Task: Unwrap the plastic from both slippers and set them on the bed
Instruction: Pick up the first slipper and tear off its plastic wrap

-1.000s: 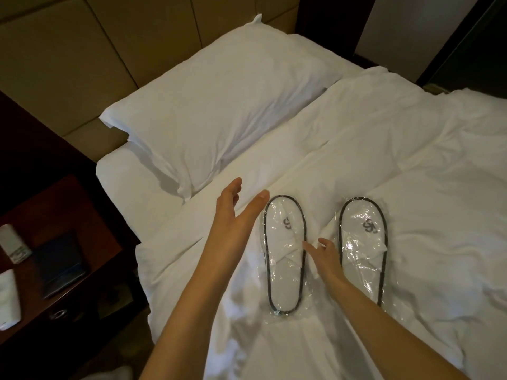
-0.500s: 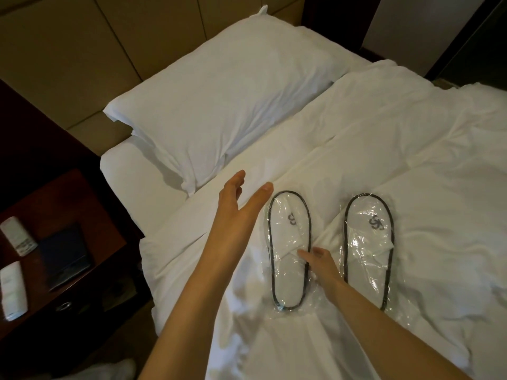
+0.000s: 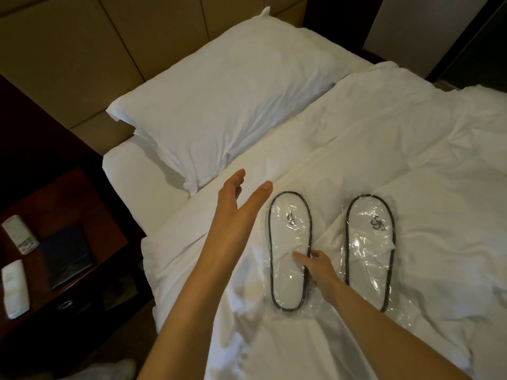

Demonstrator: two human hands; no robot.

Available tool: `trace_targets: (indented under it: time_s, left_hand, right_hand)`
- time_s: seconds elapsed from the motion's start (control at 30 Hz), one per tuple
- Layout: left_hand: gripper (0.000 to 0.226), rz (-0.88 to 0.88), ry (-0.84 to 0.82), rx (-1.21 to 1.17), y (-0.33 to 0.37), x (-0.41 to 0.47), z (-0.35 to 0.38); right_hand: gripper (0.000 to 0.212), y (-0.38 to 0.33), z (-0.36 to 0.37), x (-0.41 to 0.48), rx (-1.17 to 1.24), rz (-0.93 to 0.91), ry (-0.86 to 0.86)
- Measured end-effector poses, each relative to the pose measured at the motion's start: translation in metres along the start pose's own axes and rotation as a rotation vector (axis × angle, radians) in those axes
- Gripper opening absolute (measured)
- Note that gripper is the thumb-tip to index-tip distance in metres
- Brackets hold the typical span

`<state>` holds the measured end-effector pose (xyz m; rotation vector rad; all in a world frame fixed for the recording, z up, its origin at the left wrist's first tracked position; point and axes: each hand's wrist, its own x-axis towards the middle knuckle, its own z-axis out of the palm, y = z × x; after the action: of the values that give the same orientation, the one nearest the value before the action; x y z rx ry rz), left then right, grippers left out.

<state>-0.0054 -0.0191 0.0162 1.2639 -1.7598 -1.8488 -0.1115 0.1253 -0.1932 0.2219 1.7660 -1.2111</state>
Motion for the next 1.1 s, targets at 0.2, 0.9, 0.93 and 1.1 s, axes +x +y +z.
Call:
trace_targets:
  time_s: [0.2, 0.9, 0.93, 1.1]
  left_hand:
    - [0.063, 0.01, -0.005, 0.0, 0.006, -0.004, 0.001]
    - [0.064, 0.068, 0.002, 0.007, 0.023, -0.03, 0.004]
    - [0.063, 0.075, -0.001, 0.007, 0.025, -0.032, 0.004]
    - [0.062, 0.11, 0.001, -0.021, 0.038, -0.039, 0.001]
  right_hand:
    - [0.026, -0.003, 0.0, -0.006, -0.001, 0.003, -0.051]
    - [0.022, -0.02, -0.019, -0.054, -0.012, -0.134, -0.007]
    - [0.023, -0.021, -0.02, -0.06, -0.011, -0.143, -0.014]
    - [0.023, -0.032, -0.029, -0.092, -0.001, -0.205, -0.067]
